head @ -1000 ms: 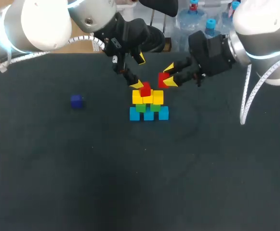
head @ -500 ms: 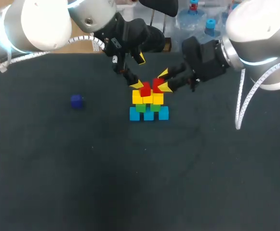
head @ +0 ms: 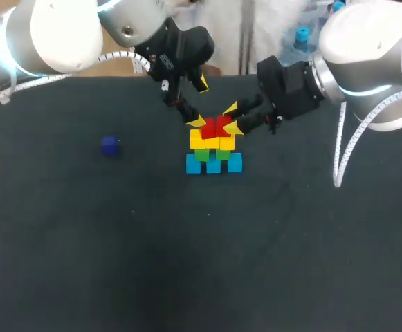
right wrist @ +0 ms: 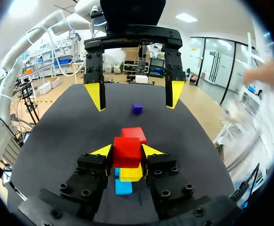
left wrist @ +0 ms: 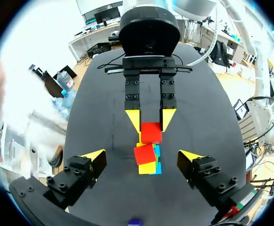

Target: Place the blue cubes, place green cubes on the blue cubes, place the yellow cubes on the green cubes, then place the red cubes on the yellow cubes, and place purple cube on the red cubes.

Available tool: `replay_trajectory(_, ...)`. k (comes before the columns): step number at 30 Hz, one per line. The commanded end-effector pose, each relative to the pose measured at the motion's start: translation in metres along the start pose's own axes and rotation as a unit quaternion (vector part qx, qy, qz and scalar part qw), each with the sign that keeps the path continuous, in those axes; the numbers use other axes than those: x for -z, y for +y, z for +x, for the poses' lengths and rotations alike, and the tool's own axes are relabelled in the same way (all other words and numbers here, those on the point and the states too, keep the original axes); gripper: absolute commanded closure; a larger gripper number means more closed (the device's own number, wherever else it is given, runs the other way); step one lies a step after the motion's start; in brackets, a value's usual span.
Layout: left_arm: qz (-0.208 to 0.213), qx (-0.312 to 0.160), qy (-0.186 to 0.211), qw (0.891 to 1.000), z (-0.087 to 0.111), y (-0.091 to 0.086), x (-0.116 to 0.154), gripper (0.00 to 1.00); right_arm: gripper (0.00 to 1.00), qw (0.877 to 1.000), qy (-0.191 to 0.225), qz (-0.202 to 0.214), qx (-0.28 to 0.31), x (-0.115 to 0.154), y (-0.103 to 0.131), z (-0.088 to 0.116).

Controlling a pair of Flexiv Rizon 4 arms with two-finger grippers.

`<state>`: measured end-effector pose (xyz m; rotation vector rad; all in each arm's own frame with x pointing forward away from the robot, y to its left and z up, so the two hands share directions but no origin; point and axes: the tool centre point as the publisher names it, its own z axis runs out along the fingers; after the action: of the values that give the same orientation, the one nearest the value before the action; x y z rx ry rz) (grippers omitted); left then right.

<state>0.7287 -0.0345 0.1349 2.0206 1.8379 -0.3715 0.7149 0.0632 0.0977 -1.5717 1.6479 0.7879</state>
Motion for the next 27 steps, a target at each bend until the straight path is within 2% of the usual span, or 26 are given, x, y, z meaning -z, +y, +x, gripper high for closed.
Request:
replay_trajectory(1, 0.000, -0.002, -0.001, 1.000, 0.0011, 0.0003, 0.0001, 0.00, 1.00, 1.000, 0.000, -0.003, 0.000, -0.0017, -0.0029, 0.0015)
replay_trajectory(27, 0.000, -0.002, -0.001, 1.000, 0.0011, 0.0003, 0.0001, 0.00, 1.00, 1.000, 0.003, 0.001, 0.002, 0.0014, -0.0033, 0.0029)
